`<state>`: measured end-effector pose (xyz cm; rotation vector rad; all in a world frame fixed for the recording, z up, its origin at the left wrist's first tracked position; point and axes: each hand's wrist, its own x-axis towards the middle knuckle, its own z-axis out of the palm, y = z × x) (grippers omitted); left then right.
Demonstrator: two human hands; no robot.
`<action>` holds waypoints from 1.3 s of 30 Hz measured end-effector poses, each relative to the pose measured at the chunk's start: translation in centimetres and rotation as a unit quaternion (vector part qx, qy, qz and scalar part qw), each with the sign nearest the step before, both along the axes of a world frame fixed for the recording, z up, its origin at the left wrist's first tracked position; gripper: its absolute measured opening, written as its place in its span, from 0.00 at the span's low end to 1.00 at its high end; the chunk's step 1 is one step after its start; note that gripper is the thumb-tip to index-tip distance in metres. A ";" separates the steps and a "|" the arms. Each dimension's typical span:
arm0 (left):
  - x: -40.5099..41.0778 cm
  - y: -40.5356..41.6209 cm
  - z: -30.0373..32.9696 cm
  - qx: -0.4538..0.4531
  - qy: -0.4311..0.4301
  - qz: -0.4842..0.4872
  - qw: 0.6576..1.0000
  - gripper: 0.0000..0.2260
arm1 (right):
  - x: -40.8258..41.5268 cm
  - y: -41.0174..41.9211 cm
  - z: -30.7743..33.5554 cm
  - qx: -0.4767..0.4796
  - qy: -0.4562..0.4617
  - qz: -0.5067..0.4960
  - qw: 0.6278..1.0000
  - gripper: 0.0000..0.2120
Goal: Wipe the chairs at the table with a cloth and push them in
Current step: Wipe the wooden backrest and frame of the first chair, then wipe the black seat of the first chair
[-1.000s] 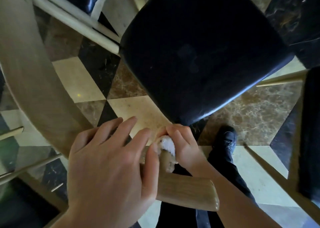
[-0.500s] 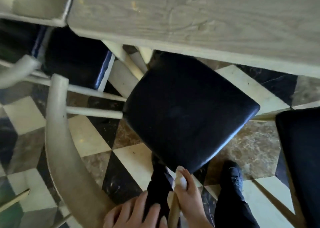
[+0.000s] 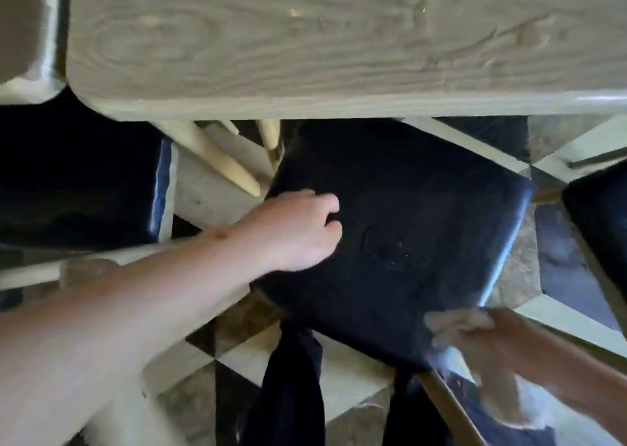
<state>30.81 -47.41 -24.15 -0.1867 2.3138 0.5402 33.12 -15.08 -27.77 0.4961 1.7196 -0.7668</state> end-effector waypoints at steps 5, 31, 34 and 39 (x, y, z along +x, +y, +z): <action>-2.2 -4.3 -5.9 -0.060 0.000 -0.045 0.997 0.24 | -11.8 -6.9 1.7 0.001 0.304 0.075 0.950 0.17; -4.8 -7.2 -7.9 -0.056 0.047 -0.070 0.995 0.33 | 7.8 -21.3 -13.1 -0.144 0.455 0.518 0.710 0.34; -5.5 -4.9 -9.0 -0.049 0.023 -0.065 0.996 0.38 | 9.8 -17.9 -13.1 -0.174 0.442 0.595 0.648 0.35; -4.9 -4.0 -12.5 -0.052 0.029 -0.072 0.996 0.39 | 10.4 -13.3 -13.4 -0.211 0.420 0.705 0.532 0.37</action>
